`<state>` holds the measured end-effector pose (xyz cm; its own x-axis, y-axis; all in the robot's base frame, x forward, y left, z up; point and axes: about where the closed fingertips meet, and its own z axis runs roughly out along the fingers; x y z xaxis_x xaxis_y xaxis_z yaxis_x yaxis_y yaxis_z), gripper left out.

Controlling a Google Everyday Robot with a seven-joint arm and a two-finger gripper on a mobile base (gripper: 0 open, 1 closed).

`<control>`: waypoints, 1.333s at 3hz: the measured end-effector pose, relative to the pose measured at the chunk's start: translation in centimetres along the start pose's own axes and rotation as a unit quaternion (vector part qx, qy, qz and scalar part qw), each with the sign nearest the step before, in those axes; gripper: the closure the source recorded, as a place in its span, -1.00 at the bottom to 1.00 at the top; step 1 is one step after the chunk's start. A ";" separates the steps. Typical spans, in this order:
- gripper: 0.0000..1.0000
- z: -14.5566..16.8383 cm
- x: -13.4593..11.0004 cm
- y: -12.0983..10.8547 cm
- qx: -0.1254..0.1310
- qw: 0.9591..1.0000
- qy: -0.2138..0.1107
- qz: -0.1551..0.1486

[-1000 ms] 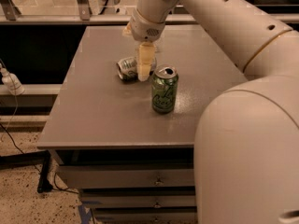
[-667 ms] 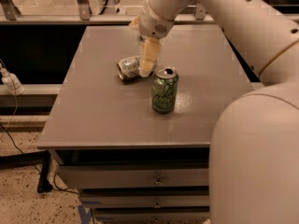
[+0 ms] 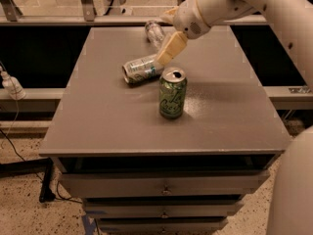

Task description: Knock 7up can over

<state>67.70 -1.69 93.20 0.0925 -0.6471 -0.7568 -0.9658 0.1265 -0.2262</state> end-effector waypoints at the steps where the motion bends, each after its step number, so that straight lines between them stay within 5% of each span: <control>1: -1.00 -2.2 1.4 -2.0 0.050 0.995 -0.063 0.053; 3: -1.00 -6.5 5.7 -4.6 0.132 0.976 -0.134 0.105; 4: -1.00 -11.0 8.6 -4.4 0.182 0.965 -0.143 0.123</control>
Offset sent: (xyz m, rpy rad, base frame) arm 0.0485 -0.0980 0.0131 0.3856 -0.0510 -0.2943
